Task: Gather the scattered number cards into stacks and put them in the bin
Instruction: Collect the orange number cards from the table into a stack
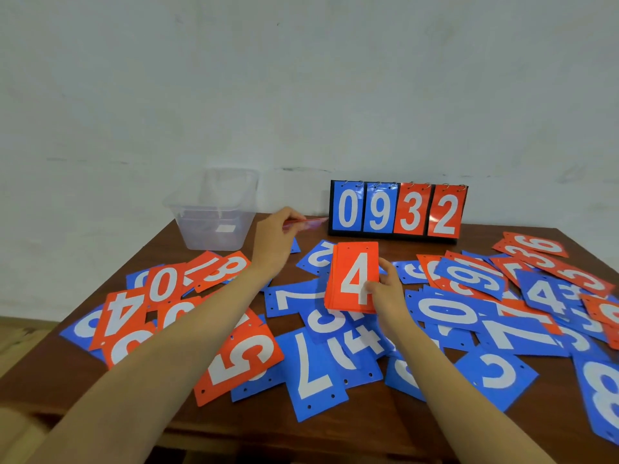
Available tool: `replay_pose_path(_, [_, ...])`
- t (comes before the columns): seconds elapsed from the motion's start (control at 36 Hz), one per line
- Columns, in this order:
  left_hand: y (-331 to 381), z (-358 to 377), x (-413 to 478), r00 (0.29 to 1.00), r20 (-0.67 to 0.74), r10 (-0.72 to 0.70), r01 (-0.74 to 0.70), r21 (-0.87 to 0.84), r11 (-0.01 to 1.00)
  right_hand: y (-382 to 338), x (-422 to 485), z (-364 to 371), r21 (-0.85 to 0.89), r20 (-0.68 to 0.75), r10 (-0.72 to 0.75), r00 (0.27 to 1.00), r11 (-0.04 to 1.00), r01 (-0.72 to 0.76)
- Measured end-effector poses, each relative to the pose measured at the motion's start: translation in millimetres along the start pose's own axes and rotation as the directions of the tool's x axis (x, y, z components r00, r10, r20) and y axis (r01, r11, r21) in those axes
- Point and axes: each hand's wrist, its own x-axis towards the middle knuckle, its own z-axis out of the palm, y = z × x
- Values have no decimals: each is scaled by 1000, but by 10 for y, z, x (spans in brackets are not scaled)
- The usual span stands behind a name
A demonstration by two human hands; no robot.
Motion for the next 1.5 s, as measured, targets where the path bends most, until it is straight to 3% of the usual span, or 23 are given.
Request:
replay_pose_path(0.11, [154, 115, -295, 978, 117, 174, -172, -28, 985, -69, -83, -21, 43, 23, -31, 999, 999, 30])
replay_pose_path(0.22, [94, 212, -576, 869, 289, 401, -411, -29, 911, -151, -155, -63, 102, 14, -54, 998, 993, 52])
replay_pose_path(0.44, [137, 261, -871, 830, 222, 512, -512, -60, 857, -194, -298, -201, 192, 11, -46, 999, 980, 43])
replay_pose_path(0.56, [212, 273, -907, 841, 208, 499, -492, -87, 866, -196, -344, -201, 222, 34, -34, 999, 975, 25])
replay_pose_path(0.81, [53, 263, -1014, 833, 388, 395, -399, -75, 914, -257, -402, -164, 317, 30, -27, 999, 948, 16])
replay_pose_path(1.0, [-27, 222, -1006, 833, 445, 329, -365, -7, 931, -235, -427, -48, 246, 96, -90, 991, 967, 64])
replay_pose_path(1.11, [-141, 123, -1043, 848, 469, 245, -290, 25, 957, -164, -408, 65, 146, 122, -110, 986, 985, 92])
replay_pose_path(1.19, [-226, -47, -1064, 892, 410, 188, -212, 14, 977, -123, -390, 175, 119, 127, -88, 988, 990, 73])
replay_pose_path(1.28, [-380, -297, -999, 912, 409, -15, -48, 144, 988, -91, -373, 271, 93, 126, -43, 991, 995, 31])
replay_pose_path(1.36, [-661, -587, -862, 785, 543, -297, 64, 406, 912, -36, -348, 342, 63, 130, -7, 991, 998, -2])
replay_pose_path(1.42, [-784, -764, -762, 649, 638, -414, -26, 563, 826, 0, -326, 380, 43, 120, -3, 993, 999, -2])
replay_pose_path(1.5, [-838, -962, -627, 466, 710, -528, -134, 646, 751, 44, -299, 425, 45, 123, -3, 992, 999, -2])
